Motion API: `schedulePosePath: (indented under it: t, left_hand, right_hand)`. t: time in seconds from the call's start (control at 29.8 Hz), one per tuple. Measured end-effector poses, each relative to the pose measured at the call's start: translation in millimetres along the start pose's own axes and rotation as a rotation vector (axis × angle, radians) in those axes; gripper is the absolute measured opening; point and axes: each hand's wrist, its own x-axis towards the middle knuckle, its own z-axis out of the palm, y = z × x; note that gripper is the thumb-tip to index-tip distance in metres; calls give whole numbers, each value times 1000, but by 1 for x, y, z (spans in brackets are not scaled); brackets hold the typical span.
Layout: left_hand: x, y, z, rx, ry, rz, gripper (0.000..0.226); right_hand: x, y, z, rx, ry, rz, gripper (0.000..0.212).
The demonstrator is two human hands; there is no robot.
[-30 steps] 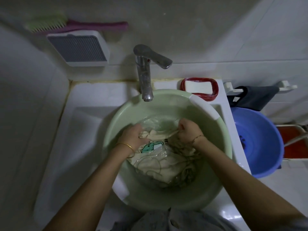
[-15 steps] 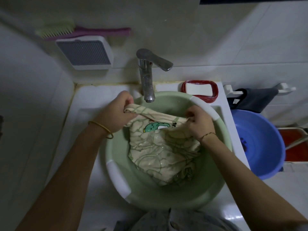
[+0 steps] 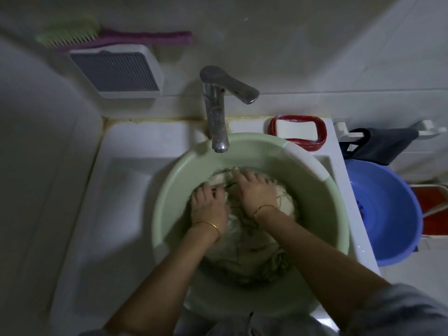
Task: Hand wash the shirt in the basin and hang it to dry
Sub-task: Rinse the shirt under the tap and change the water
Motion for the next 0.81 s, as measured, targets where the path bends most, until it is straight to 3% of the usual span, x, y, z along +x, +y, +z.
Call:
schedulePosePath:
  t: [0.13, 0.23, 0.3, 0.37, 0.44, 0.54, 0.6, 0.74, 0.81]
  left_hand:
    - [6, -5, 10, 46, -217, 91, 69]
    - [5, -11, 6, -65, -264, 58, 81]
    - [5, -9, 5, -222, -264, -2, 94]
    - [7, -7, 2, -419, -283, -92, 109]
    - [11, -6, -1, -592, -304, -143, 112]
    - [20, -5, -9, -756, -331, -93, 113]
    - [29, -10, -10, -825, -349, -43, 121]
    - [37, -9, -47, -810, -438, 152, 92]
    - [38, -14, -56, -915, -483, 221, 88]
  right_hand:
    - [3, 1, 30, -114, -90, 2, 53]
    - [1, 7, 27, -75, -120, 149, 38]
    - [4, 16, 24, 107, -184, 313, 28]
    - [4, 25, 17, 325, -216, 364, 20]
    - [0, 30, 3, 523, -139, 283, 18]
    - [-19, 25, -33, 943, -38, 88, 29]
    - [-29, 22, -52, 1107, -28, -2, 25]
    - [-35, 20, -77, 1456, -54, 13, 30]
    - [-34, 19, -91, 1697, -92, 48, 32]
